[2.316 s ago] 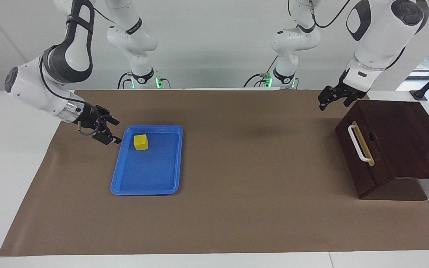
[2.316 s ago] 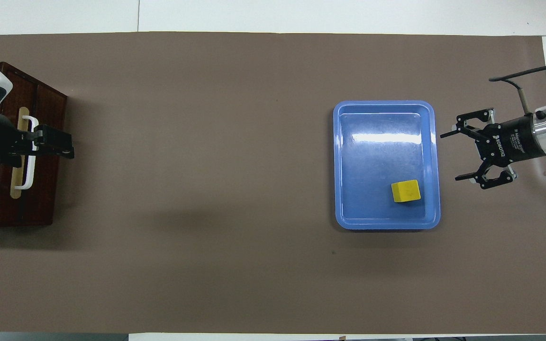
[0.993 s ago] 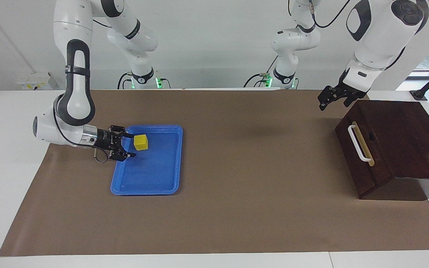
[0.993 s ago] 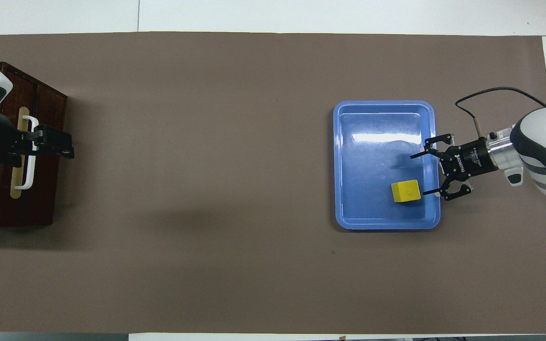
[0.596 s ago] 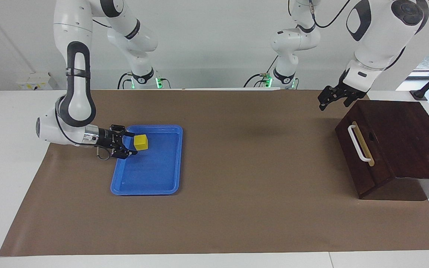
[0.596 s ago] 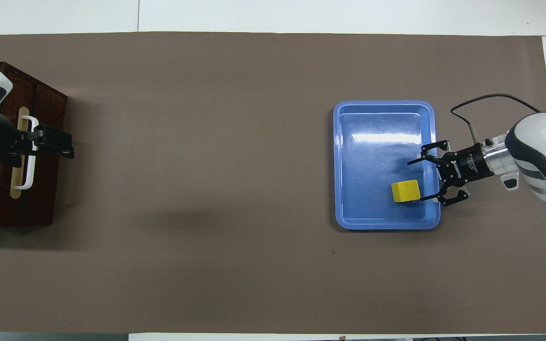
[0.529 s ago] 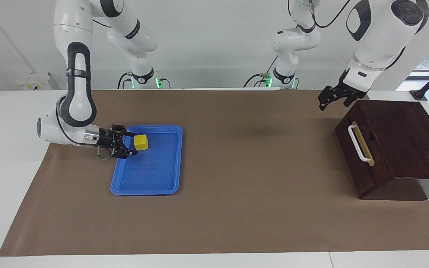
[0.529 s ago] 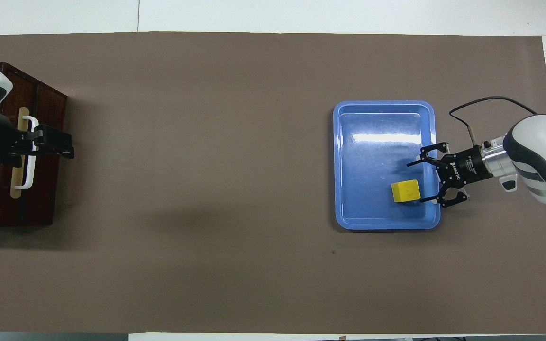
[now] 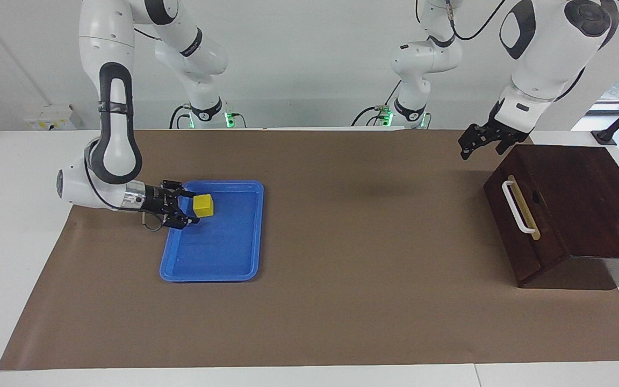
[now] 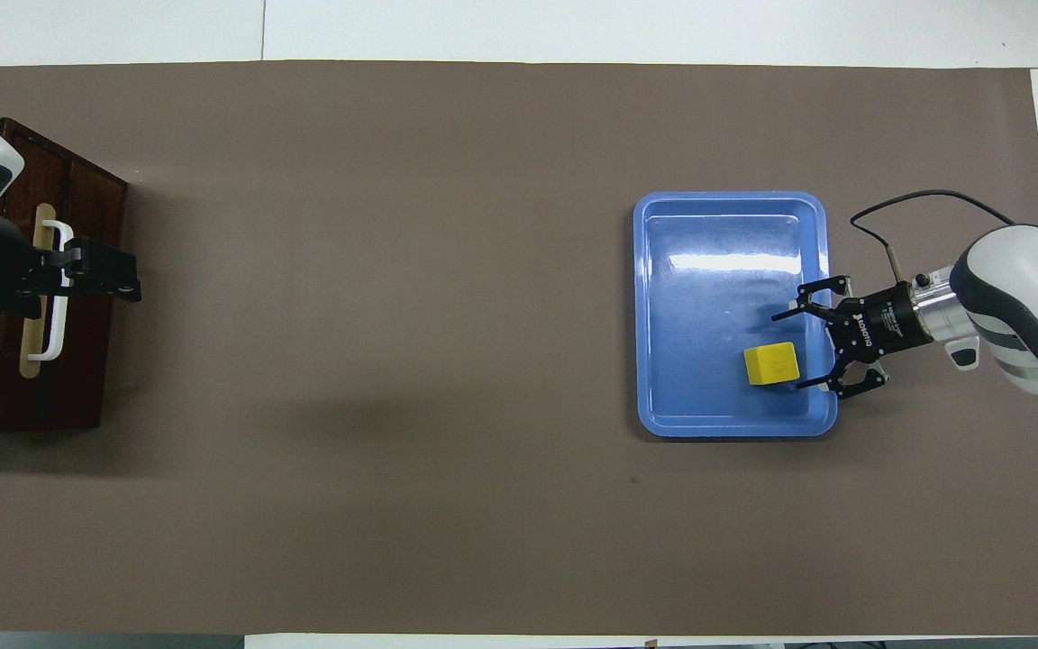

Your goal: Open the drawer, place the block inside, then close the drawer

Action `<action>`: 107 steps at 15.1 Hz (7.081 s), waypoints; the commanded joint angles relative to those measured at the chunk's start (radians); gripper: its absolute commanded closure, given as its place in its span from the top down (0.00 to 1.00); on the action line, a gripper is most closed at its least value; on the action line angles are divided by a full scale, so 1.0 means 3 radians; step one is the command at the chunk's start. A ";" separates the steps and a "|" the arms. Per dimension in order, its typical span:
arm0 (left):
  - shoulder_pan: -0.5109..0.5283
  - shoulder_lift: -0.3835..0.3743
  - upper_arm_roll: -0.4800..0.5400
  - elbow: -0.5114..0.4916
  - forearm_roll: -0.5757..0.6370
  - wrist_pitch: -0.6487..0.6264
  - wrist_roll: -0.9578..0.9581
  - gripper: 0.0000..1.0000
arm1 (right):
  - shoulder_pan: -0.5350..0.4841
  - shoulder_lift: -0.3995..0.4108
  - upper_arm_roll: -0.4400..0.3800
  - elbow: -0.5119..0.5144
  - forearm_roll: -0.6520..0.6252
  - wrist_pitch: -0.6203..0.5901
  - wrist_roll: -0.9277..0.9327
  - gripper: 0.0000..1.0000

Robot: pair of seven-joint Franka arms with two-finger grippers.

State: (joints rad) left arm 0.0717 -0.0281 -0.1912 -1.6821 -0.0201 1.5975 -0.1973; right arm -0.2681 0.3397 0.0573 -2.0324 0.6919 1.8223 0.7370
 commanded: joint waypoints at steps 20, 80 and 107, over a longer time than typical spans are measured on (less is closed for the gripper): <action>0.0006 -0.0086 0.0013 -0.0084 -0.0040 0.0018 -0.0028 1.00 | -0.0052 -0.0105 0.0024 -0.0108 0.0194 0.0051 -0.0156 0.20; -0.0612 0.0712 -0.0033 -0.0979 0.1673 0.1435 -0.0263 1.00 | 0.0924 -0.0427 0.0075 0.1354 0.0414 -0.0214 0.2053 0.00; -0.1138 0.0641 -0.0043 0.0586 -0.0071 0.0274 -0.3520 1.00 | 0.1465 -0.0416 0.0080 0.1329 0.0546 0.0367 0.2359 0.00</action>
State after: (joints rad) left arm -0.2161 0.1548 -0.2157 -1.5380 -0.0280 1.6741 -0.9981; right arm 0.1240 0.2084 0.0817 -1.6380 0.8263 1.8790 1.4105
